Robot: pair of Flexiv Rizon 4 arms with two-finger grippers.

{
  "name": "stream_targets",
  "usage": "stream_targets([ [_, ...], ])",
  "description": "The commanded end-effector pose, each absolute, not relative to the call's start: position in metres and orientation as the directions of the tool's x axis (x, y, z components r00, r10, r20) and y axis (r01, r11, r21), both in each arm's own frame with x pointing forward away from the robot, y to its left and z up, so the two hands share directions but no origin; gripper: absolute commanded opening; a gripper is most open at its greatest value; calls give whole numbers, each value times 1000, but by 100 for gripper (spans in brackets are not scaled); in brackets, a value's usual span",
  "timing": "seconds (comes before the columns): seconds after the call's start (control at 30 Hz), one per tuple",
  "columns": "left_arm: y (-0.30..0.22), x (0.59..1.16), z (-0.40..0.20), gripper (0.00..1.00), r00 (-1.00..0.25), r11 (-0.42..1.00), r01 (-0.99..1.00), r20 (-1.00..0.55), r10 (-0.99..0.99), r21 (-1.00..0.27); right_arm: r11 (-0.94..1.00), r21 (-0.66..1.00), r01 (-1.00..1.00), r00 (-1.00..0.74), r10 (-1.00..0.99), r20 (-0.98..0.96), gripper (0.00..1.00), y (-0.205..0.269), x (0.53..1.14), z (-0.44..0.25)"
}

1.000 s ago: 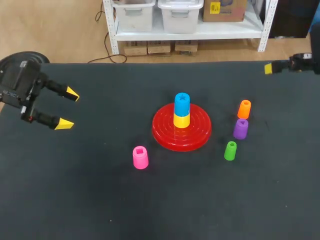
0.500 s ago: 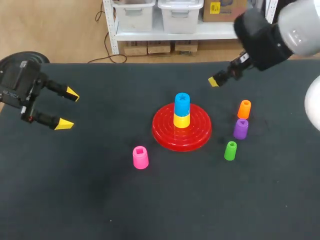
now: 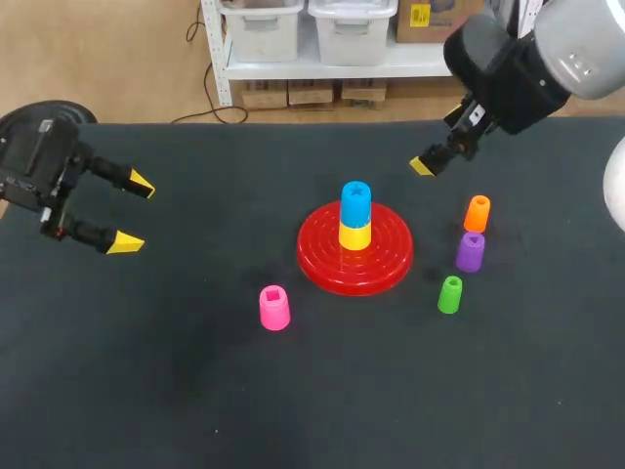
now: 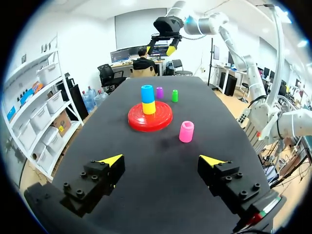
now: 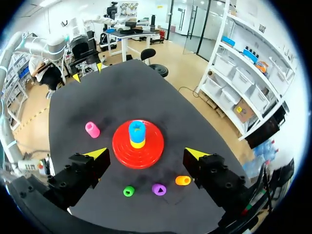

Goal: Pick up and stack the cylinders on the red base in this order: pink,purple,orange,green

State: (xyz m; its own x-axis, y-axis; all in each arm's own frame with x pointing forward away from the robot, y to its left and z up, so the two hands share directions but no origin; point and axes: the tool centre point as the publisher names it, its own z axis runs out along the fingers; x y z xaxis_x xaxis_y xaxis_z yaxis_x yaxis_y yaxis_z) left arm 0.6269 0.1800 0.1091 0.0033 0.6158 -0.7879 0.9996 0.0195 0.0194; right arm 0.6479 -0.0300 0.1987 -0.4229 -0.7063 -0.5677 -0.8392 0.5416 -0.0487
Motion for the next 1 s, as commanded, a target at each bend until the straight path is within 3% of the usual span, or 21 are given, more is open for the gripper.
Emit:
stream_targets([
  [0.03, 180, 626, 108, 100, 6, 21, 999, -789, 614, 24, 436, -66, -898, -343, -785, -516, 100, 14, 646, 195],
  [0.23, 180, 626, 108, 100, 6, 21, 999, -789, 614, 24, 208, -103, -973, -150, -902, -406, 100, 70, 620, 188],
  [0.47, 180, 626, 108, 100, 6, 21, 999, -789, 614, 24, 37, 12, -999, -39, -934, -356, 100, 98, 600, 167],
  [0.53, 180, 626, 108, 100, 6, 21, 999, -789, 614, 24, 103, 25, -994, -104, -911, -398, 100, 80, 608, 175],
  [0.9, 180, 626, 108, 100, 6, 21, 999, -789, 614, 24, 103, 25, -994, -104, -911, -398, 100, 80, 608, 175],
  [1.0, 180, 626, 108, 100, 6, 21, 999, -789, 614, 24, 58, -1, -998, -55, -949, -310, 100, 106, 607, 168],
])
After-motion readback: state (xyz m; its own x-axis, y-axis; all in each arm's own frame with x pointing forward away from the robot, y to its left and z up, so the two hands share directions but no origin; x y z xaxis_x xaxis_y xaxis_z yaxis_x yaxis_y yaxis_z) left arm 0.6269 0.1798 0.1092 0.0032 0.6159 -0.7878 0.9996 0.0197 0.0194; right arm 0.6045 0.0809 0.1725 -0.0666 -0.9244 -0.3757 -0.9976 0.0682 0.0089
